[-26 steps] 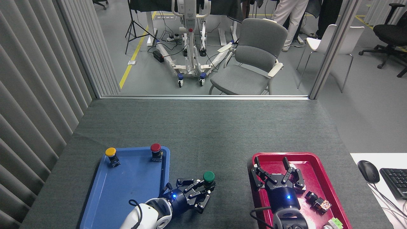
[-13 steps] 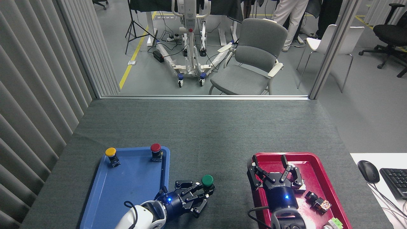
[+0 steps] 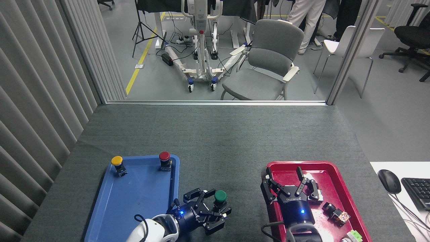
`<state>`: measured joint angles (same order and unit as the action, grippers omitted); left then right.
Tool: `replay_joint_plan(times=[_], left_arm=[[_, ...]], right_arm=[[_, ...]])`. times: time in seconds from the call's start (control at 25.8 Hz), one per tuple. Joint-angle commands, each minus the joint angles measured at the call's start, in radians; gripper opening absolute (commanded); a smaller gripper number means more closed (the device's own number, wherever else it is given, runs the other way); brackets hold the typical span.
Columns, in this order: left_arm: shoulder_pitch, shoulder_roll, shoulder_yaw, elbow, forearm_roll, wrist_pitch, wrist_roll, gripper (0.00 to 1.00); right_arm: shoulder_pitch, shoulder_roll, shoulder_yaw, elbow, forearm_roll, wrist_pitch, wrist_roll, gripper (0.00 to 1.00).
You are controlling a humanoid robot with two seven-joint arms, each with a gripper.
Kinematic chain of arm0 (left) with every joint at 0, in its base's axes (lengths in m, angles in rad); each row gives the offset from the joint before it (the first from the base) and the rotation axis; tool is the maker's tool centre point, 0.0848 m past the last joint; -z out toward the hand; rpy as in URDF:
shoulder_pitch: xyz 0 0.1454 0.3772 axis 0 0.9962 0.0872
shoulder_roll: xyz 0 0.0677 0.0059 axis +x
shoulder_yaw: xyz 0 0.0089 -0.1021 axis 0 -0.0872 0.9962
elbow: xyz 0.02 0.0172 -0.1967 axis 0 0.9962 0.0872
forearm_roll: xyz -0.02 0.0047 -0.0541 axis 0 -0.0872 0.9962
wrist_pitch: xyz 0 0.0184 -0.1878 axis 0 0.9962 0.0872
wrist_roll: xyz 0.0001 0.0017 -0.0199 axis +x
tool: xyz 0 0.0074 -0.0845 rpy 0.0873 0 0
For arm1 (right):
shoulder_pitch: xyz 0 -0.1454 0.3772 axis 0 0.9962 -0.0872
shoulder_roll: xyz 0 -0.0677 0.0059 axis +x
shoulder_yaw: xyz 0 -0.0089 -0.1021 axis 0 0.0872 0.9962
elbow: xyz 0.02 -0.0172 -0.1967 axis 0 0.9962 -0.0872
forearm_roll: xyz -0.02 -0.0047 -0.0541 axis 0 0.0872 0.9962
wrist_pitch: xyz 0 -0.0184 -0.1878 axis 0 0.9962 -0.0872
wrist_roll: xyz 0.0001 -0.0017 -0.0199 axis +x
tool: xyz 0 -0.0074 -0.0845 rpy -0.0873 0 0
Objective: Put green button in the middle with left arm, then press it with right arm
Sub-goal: 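Release the green button and withdraw the left gripper to the tray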
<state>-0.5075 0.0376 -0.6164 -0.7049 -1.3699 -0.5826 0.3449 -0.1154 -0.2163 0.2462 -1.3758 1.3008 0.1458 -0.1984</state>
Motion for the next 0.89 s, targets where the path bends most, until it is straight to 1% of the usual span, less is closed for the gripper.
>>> replay_joint_plan(times=[0.0,0.08,0.12,0.19,0.27,0.35,0.43,0.46,0.54,0.62,0.74,0.81,0.85], left_arm=[[0.004,0.008,0.001,-0.013,0.023,-0.016,-0.003,0.99],[0.007,0.016,0.000,-0.042,0.025,-0.025,-0.003,0.99],[0.007,0.030,0.001,-0.057,0.026,-0.026,-0.003,0.99],[0.023,0.079,0.003,-0.084,0.037,-0.022,-0.001,0.99],[0.052,0.120,0.037,-0.128,0.095,-0.016,0.008,0.99],[0.112,0.182,0.089,-0.211,0.173,-0.013,0.008,0.99],[0.202,0.252,0.121,-0.350,0.222,0.000,0.006,0.99],[0.254,0.286,0.149,-0.424,0.238,0.032,0.008,0.99],[0.356,0.320,0.242,-0.538,0.270,0.168,0.008,0.99],[0.414,0.323,0.302,-0.581,0.275,0.369,0.005,0.99],[0.431,0.323,0.296,-0.585,0.272,0.757,-0.003,0.99],[0.442,0.317,0.271,-0.577,0.272,0.912,0.006,0.99],[0.432,0.315,0.261,-0.570,0.272,0.943,0.005,1.00]], right_arm=[[0.000,0.002,0.004,0.000,0.000,-0.003,0.002,0.98],[0.002,-0.003,0.021,0.001,0.000,-0.029,0.004,0.98],[0.000,-0.005,0.035,0.001,0.000,-0.057,0.004,0.98],[-0.003,-0.003,0.047,0.001,0.000,-0.083,0.005,0.97],[-0.003,-0.002,0.050,0.001,0.002,-0.084,0.005,0.96],[-0.004,-0.002,0.050,0.001,0.002,-0.086,0.007,0.95],[-0.007,-0.002,0.061,0.001,0.003,-0.086,0.007,0.95],[-0.012,-0.003,0.079,0.003,0.003,-0.086,0.008,0.94],[-0.021,-0.005,0.119,0.003,0.003,-0.087,0.008,0.84],[-0.030,-0.005,0.150,0.003,0.003,-0.087,0.011,0.78],[-0.046,-0.002,0.183,0.004,0.003,-0.087,0.016,0.71],[-0.066,-0.003,0.223,0.011,0.003,-0.089,0.016,0.64],[-0.076,-0.002,0.245,0.014,0.002,-0.092,0.017,0.58]])
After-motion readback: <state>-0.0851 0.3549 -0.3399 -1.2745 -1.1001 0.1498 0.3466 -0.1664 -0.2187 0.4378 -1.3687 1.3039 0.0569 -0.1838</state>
